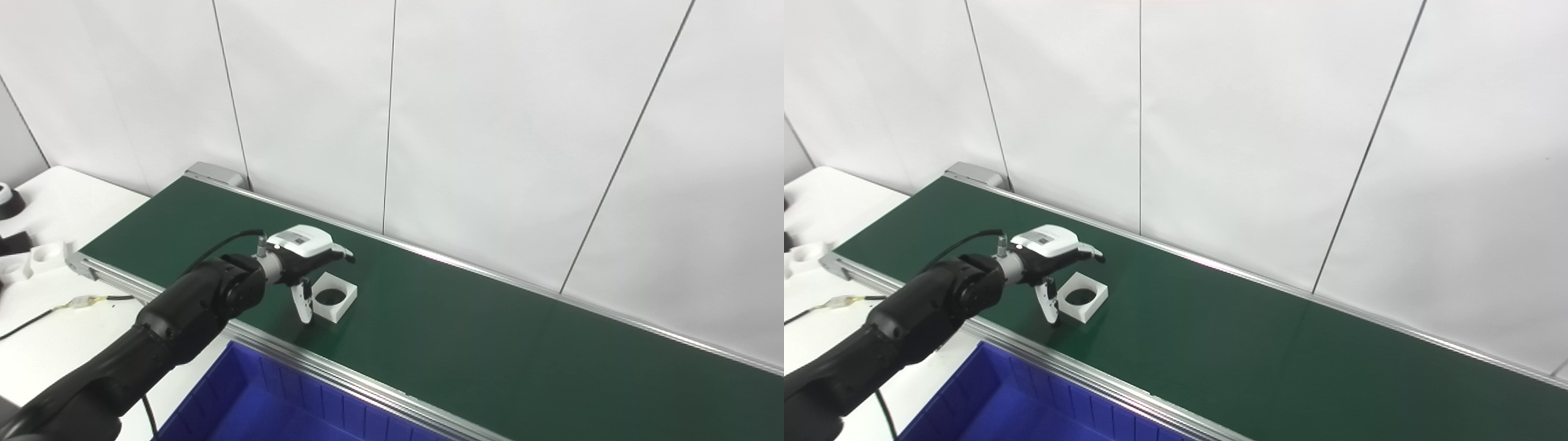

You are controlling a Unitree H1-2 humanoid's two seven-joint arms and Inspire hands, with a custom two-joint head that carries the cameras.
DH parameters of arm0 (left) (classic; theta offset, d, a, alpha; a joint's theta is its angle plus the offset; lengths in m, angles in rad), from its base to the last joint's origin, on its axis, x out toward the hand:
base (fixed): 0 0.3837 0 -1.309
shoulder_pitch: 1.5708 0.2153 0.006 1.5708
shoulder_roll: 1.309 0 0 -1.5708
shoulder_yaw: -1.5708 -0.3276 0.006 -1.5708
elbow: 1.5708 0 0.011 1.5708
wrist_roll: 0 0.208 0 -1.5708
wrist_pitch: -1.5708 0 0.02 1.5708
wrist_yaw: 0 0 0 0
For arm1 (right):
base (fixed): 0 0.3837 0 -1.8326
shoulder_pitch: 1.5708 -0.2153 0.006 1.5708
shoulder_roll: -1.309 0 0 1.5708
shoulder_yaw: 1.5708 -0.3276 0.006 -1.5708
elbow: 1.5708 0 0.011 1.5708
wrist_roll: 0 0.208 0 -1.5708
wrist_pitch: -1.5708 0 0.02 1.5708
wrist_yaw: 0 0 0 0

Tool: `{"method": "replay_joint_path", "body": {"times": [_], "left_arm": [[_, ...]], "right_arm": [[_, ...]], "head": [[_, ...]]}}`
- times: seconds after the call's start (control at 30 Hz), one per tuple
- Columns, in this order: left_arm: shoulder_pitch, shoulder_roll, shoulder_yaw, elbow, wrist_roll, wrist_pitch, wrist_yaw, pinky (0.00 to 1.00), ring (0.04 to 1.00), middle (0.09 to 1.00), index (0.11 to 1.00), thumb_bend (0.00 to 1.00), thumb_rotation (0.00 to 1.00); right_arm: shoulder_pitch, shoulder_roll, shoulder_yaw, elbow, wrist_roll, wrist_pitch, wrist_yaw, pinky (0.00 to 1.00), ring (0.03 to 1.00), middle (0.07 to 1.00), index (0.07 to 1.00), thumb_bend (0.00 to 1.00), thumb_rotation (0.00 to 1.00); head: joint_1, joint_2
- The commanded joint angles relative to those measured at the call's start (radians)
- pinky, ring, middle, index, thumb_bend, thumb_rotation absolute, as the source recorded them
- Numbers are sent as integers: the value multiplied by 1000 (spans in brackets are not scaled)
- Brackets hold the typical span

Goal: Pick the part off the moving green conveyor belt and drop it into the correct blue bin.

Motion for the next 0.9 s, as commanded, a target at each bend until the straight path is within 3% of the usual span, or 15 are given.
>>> {"method": "replay_joint_path", "body": {"times": [0.0,0.2,0.53,0.67,0.87], "left_arm": [[-30,13,-3,-20,19,-8,21,813,898,920,885,916,1],[-29,-4,-43,-26,54,7,6,833,910,923,886,910,19],[-51,-57,-66,46,72,-1,44,820,892,914,877,871,0],[-76,-66,-81,87,83,-26,65,815,868,881,849,824,0],[-113,-67,-101,135,84,-42,74,777,765,756,745,743,0]], "right_arm": [[-5,6,4,-35,3,-57,-17,647,756,820,892,503,608],[1,8,1,-43,-1,-56,-14,643,756,820,895,507,611],[5,8,7,-51,-5,-57,-26,644,752,819,889,518,616],[7,9,10,-51,-10,-57,-35,639,748,816,888,527,624],[6,7,15,-52,-7,-57,-40,637,745,812,890,521,619]], "head": [[0,1],[-8,6],[-23,11],[-25,11],[-32,16]]}}
